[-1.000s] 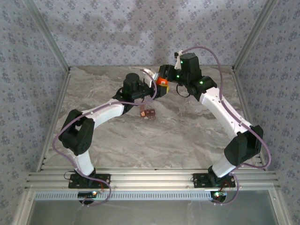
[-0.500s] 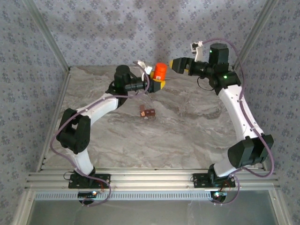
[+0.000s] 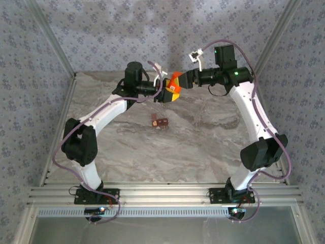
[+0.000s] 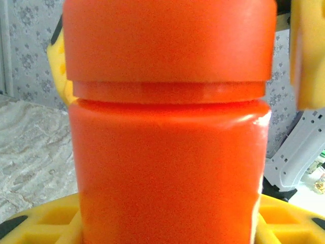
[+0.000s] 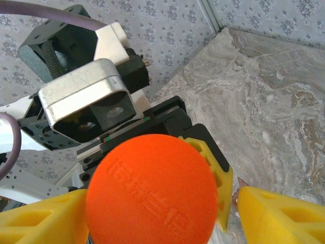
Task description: Sort the pills into containers
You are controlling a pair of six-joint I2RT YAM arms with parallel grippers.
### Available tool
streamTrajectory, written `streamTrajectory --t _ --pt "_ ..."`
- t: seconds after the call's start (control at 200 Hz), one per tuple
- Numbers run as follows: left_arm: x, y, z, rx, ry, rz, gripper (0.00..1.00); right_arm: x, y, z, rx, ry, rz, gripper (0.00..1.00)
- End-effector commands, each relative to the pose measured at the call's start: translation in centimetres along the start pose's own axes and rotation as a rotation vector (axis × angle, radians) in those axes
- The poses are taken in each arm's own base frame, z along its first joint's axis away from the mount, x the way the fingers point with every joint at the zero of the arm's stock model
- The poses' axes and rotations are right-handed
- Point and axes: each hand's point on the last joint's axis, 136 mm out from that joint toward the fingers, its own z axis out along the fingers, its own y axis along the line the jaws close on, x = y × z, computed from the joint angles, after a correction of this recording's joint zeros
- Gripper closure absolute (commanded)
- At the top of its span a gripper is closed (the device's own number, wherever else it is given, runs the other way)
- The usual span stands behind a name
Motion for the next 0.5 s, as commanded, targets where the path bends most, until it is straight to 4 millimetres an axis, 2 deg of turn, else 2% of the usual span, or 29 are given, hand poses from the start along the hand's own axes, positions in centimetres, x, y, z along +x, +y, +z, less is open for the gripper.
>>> streamTrajectory --t 0.0,0.145,0.38,0.495 --pt "-0.3 -0.8 0.0 0.044 0.007 0.030 1.00 -0.4 0.8 -0.3 -0.016 -0.003 -0.026 0.27" --pt "-0.2 -0.7 0.1 0.046 0.009 0.028 1.00 -0.4 0.7 -0.2 -0.009 -0.008 -0.022 0.33" --pt "-0.2 -0.6 0.2 0.038 0.008 0.032 1.00 0.0 0.7 0.1 -0.017 0.003 -0.002 0.58" --pt "-0.4 -0.2 0.2 0.005 0.003 0.041 1.00 0.4 -0.1 1.0 0.038 0.018 0.052 0.63"
